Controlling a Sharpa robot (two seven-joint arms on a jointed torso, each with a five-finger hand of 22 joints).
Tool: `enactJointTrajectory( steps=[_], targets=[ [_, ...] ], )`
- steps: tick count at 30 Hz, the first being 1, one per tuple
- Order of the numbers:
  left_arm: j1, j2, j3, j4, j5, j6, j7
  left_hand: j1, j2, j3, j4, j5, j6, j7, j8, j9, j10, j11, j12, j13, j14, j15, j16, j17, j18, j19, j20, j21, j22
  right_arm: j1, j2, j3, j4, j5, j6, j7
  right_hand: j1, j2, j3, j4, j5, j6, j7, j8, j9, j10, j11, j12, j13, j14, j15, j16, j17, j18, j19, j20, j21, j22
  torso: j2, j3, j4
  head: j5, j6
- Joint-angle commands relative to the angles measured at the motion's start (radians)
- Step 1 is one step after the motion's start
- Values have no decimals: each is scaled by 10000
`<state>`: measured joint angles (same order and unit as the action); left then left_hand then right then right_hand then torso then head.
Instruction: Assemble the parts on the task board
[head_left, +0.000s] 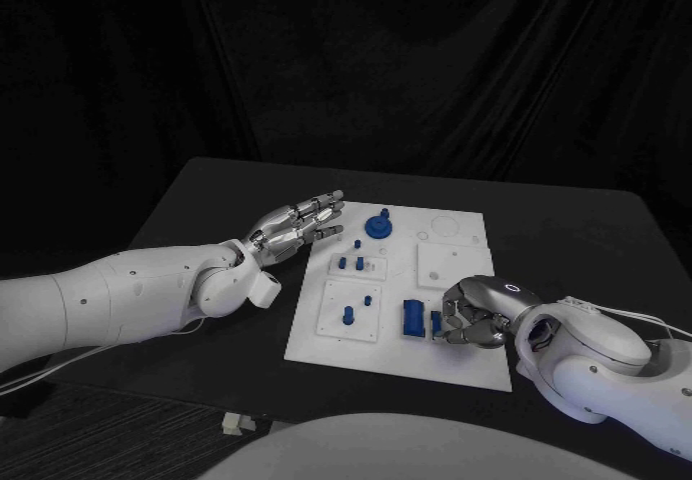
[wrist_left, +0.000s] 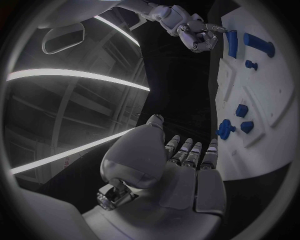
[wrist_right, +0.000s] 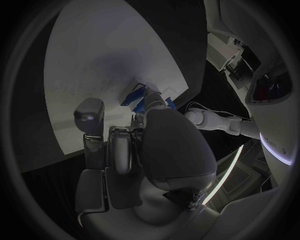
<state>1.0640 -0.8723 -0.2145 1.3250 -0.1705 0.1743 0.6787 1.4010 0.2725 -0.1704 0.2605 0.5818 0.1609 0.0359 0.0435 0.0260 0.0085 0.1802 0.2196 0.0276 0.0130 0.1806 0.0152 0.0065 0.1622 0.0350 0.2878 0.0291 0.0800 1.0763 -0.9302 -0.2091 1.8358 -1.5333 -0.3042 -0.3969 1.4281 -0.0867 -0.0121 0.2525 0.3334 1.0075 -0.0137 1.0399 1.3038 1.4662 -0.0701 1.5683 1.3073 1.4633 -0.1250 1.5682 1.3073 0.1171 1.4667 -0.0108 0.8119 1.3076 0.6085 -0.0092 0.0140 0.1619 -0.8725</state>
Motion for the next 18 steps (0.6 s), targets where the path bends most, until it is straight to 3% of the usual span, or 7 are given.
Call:
enactJointTrajectory(
  steps=[1, 5, 11, 14, 16, 18],
  targets=[
    [-16, 11, 9, 16, 49, 123, 669, 101, 24, 65, -12, 42, 10, 86, 38, 14, 22, 64, 36, 15, -8, 53, 63, 14, 106, 3, 28, 37, 17, -18, 10, 12, -21, -91, -471, 144, 18, 177, 66, -31, 187, 42, -8, 28, 20, 1046, -66, 25, 2635, 1075, -33, 26, 2635, -53, 154, -32, 45, 1154, -1, -1, -1, 3, -2],
    [-18, 8, 9, 15, 49, 129, 658, 101, 24, 65, -12, 42, 10, 86, 38, 14, 22, 64, 36, 15, -8, 53, 63, 14, 106, 3, 28, 37, 17, -18, 10, 12, -24, -74, -527, 190, 27, 215, 109, -83, 754, 47, -20, 13, 41, 1046, -82, 25, 2635, 1075, -48, 26, 2635, -52, 152, -49, 42, 1153, -2, -1, 1, 9, -2],
    [-20, 9, 9, 14, 49, 142, 642, 101, 24, 65, -12, 42, 10, 86, 38, 14, 22, 64, 36, 15, -8, 53, 63, 14, 106, 3, 28, 37, 17, -18, 13, 12, -32, -44, -549, 224, -32, 184, 84, -68, 776, 20, -15, -21, 32, 1046, -81, 25, 2635, 1075, -49, 26, 2635, -53, 150, -50, 38, 1151, -2, 0, 1, -4, -2],
    [-22, 12, 9, 13, 49, 155, 633, 101, 24, 65, -12, 42, 10, 86, 38, 14, 22, 64, 36, 15, -8, 53, 63, 14, 106, 3, 28, 37, 17, -18, 28, 12, -50, -38, -509, 203, -95, 173, 46, -70, 371, 47, -21, -8, 54, 1046, -84, 25, 2635, 1075, -49, 26, 2635, -54, 147, -51, 35, 1150, -2, -1, 3, -5, -2],
    [-23, 13, 9, 15, 49, 163, 629, 109, 39, 87, -13, 45, 21, 94, 42, 16, 23, 74, 54, 18, -6, 57, 67, 16, 105, 7, 29, 40, 21, -18, 40, 12, -62, -36, -456, 172, -170, 198, -17, -70, -515, 71, -27, 19, 89, 1046, -89, 25, 2635, 1075, -54, 26, 2635, -57, 145, -49, 35, 1150, -4, -1, 0, 10, -2],
    [-23, 12, 9, 18, 49, 169, 626, 109, 39, 87, -13, 45, 21, 94, 42, 16, 23, 74, 54, 18, -6, 57, 67, 16, 105, 7, 29, 40, 21, -18, 49, 12, -72, -35, -400, 132, -173, 190, -52, -105, -852, 63, -23, 23, 109, 1046, -87, 25, 2635, 1075, -51, 26, 2635, -51, 142, -52, 21, 1146, -6, 1, -1, 11, -2]
  ],
)
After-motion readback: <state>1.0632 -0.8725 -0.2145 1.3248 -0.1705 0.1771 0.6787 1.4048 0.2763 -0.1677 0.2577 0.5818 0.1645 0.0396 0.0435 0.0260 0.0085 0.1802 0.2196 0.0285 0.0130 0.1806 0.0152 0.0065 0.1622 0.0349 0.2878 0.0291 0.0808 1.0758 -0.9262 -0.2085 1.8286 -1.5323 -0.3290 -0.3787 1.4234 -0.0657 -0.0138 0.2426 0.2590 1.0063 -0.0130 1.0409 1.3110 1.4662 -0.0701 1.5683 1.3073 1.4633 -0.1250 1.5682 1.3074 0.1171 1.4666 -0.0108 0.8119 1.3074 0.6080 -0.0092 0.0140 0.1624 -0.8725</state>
